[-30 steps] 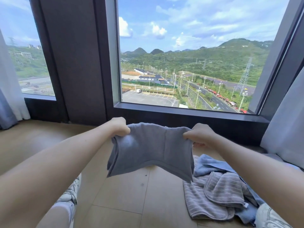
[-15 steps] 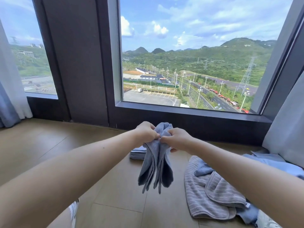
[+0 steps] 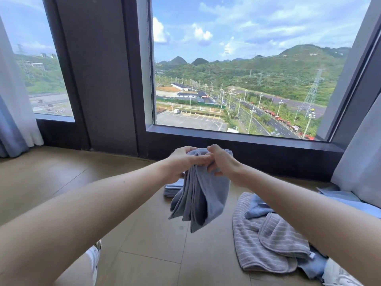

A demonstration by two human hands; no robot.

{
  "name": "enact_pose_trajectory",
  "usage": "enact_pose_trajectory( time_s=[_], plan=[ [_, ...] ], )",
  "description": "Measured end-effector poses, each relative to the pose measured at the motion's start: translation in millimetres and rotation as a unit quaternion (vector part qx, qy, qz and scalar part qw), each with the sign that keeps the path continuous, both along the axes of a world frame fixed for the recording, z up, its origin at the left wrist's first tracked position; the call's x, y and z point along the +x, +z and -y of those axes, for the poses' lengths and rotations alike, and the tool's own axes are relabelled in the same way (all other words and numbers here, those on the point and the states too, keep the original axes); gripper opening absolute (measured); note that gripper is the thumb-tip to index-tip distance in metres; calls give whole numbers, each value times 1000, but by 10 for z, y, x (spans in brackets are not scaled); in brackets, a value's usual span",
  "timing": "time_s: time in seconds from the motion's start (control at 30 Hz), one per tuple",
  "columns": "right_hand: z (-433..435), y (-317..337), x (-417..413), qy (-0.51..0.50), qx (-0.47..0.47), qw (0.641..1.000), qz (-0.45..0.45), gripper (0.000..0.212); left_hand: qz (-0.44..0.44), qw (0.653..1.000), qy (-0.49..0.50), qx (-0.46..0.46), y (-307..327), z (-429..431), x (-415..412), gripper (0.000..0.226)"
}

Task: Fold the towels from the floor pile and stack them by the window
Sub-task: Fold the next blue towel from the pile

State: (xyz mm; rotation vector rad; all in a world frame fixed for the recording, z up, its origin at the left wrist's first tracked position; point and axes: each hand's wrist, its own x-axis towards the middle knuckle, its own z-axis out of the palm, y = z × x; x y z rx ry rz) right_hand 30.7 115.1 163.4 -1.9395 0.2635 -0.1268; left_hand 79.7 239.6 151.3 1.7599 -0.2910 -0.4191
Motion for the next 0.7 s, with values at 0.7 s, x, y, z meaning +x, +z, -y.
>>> enact_pose_trajectory(
  time_s=[0.7],
  plan=[
    [688, 39, -106, 159, -570, 800, 96, 52, 89, 995, -35, -32, 135, -214, 107, 36]
  ],
)
